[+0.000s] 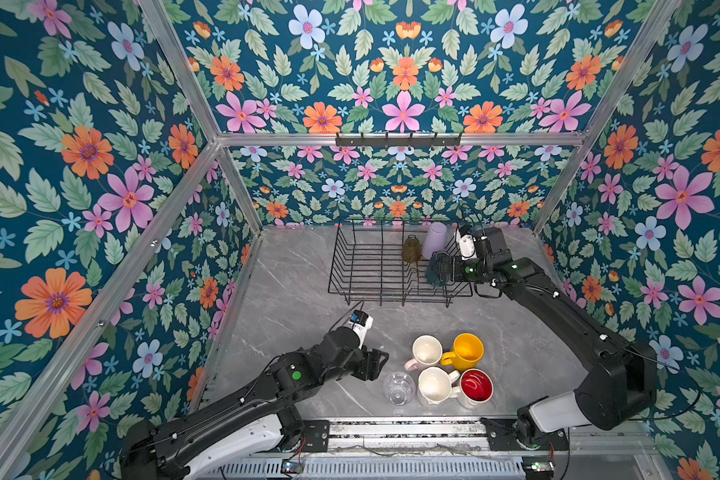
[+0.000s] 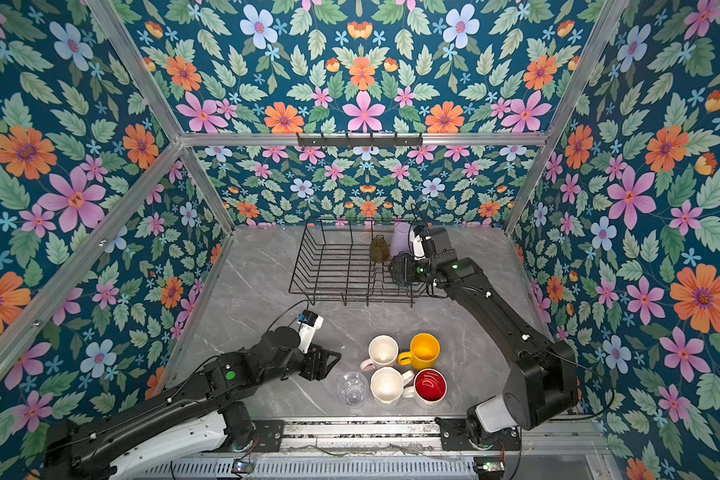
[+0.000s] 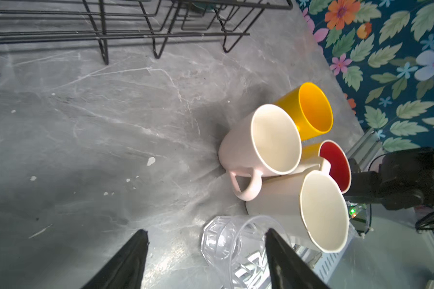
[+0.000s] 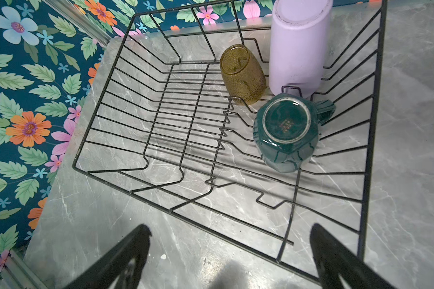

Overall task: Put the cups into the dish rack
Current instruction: 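Lower the left gripper around the clear glass tumbler and close it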

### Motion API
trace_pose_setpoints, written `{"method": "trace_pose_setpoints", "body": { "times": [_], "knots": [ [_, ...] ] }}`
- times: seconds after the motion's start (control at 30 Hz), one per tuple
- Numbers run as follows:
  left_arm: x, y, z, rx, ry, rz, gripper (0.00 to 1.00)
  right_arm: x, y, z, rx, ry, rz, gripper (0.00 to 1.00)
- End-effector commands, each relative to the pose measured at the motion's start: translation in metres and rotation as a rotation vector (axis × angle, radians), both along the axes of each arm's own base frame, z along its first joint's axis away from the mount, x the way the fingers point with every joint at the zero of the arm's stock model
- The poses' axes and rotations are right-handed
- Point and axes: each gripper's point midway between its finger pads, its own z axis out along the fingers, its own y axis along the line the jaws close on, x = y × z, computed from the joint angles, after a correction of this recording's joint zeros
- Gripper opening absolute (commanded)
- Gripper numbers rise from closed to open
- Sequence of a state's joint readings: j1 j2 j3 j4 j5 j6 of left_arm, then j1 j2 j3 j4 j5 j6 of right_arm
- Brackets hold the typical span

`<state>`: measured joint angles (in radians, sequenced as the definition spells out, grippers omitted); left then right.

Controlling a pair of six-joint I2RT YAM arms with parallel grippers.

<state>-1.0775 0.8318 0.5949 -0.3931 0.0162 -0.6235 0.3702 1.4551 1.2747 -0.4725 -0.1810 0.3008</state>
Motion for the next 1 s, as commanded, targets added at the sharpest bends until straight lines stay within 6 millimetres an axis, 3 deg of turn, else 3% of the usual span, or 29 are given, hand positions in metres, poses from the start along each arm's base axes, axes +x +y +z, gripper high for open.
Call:
{"method": "trace_pose_setpoints", "body": {
  "times": [0.0, 0.37, 0.6, 0.97],
  "knots": [
    [-0.005, 0.003, -0.013, 0.088, -0.001, 0.020, 0.75, -0.002, -0.005, -0.001, -0.024, -0.009, -0.006, 0.99],
    [-0.039, -0.013, -0.031, 0.159, 0.049, -0.082, 0.74, -0.012, -0.009, -0.007, -0.039, -0.002, 0.002, 0.99],
    [-0.044, -0.007, -0.047, 0.235, 0.088, -0.081, 0.69, -0.016, -0.009, -0.009, -0.039, 0.001, 0.005, 0.99],
    [-0.046, -0.004, -0.057, 0.277, 0.109, -0.087, 0.63, -0.016, -0.008, -0.012, -0.039, 0.013, 0.015, 0.99]
  ]
}}
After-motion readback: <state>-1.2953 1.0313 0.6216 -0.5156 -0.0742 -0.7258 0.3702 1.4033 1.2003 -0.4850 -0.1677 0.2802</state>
